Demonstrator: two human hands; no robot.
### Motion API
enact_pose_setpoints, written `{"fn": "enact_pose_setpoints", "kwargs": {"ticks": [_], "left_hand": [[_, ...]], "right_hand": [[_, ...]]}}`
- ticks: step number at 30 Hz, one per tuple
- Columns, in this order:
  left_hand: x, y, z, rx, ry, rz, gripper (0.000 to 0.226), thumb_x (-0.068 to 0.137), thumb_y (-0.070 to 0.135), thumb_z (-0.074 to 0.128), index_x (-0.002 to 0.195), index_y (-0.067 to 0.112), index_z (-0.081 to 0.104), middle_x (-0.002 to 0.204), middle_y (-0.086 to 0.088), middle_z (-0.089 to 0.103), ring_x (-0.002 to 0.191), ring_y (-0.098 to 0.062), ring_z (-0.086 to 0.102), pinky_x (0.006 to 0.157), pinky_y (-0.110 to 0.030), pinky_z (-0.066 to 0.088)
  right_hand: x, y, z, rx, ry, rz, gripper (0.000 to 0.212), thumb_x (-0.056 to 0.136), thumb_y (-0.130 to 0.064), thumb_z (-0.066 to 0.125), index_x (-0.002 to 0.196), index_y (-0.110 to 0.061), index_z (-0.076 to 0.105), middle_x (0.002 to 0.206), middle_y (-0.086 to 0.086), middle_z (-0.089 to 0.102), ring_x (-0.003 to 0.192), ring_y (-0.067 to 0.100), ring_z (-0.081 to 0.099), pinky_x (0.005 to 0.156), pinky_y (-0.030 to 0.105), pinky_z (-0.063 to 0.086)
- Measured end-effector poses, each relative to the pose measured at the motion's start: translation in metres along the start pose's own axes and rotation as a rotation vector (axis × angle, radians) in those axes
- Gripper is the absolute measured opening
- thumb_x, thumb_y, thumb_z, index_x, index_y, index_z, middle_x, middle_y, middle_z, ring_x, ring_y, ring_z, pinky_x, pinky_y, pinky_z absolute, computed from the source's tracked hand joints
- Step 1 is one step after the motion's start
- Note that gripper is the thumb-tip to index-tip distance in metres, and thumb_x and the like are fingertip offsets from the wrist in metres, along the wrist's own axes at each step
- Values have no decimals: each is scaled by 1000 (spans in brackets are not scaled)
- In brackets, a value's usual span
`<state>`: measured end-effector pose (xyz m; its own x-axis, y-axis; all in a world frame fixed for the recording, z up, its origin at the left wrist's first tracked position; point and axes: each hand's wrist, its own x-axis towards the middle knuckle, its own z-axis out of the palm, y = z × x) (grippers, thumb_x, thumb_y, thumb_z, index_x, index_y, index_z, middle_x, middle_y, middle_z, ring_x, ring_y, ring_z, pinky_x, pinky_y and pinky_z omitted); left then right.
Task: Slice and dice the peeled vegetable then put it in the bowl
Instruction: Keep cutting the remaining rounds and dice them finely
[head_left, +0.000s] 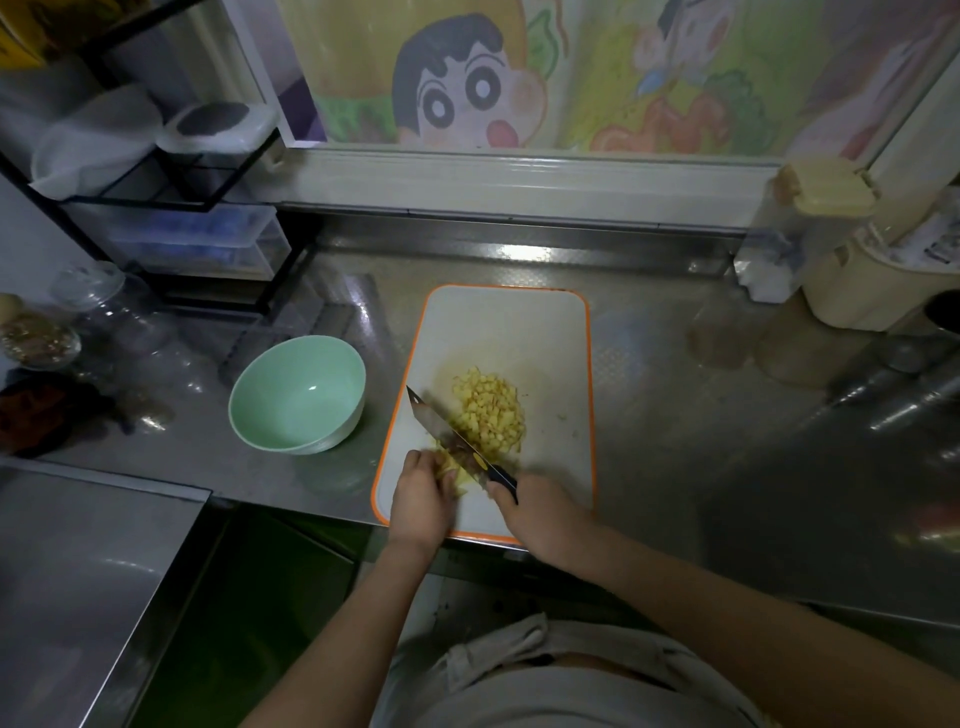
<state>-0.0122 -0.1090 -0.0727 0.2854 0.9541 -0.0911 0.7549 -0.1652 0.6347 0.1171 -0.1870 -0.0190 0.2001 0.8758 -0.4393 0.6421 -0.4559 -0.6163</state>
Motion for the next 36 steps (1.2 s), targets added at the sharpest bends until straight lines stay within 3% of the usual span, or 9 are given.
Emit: {"fn": "enact_pose_setpoints", "kwargs": {"ticks": [6,10,13,20,24,29,32,36], "left_hand": [[2,2,-2,-5,-8,-7,18,91,10,53,101,-4,58,107,-17,51,91,-32,55,69,-21,31],[4,2,-4,-1,-16,-13,16,90,6,54,100,-5,59,106,-19,52,90,-32,56,68,-20,31],[6,2,-5,-4,-17,-13,15,89,5,55,97,-6,61,105,-19,52,90,-33,56,65,-16,27],[10,-1,-5,15,-22,-10,13,87,4,57,94,-6,60,103,-21,53,87,-34,56,67,-20,30],[10,0,-4,12,-15,-5,13,87,4,57,95,-6,60,104,-19,53,87,-32,56,65,-16,27],[9,0,-4,15,-13,-2,13,88,5,57,93,-6,60,103,-19,53,86,-32,56,64,-15,27],[9,1,-4,26,-15,-6,13,88,6,56,94,-6,60,104,-18,52,86,-31,56,64,-15,27],[8,2,-4,29,-22,-2,12,88,5,56,95,-4,60,105,-17,51,88,-31,56,68,-19,31]], "right_hand": [[3,-1,3,-13,-27,31,38,100,-41,34,80,-12,48,73,7,50,72,23,52,62,29,38],[8,-4,-1,-14,-60,18,41,101,-39,35,66,-18,38,63,1,41,59,17,45,49,27,32],[9,-6,-2,-17,-60,10,40,101,-38,35,65,-20,37,64,1,41,56,13,41,49,24,31],[13,-5,6,-48,-22,25,42,100,-41,35,99,-5,57,87,12,55,79,23,57,67,29,42],[17,-2,13,-78,5,30,44,100,-41,36,103,-2,56,100,18,62,89,29,61,70,33,44],[19,1,16,-63,1,34,36,100,-41,36,81,-12,48,87,15,56,79,25,57,68,33,43],[22,3,21,-52,5,47,40,99,-43,36,93,-8,54,93,16,62,86,31,62,68,33,45],[29,8,16,61,-7,13,33,99,-38,39,85,-10,49,77,9,53,71,23,54,60,27,37]]}}
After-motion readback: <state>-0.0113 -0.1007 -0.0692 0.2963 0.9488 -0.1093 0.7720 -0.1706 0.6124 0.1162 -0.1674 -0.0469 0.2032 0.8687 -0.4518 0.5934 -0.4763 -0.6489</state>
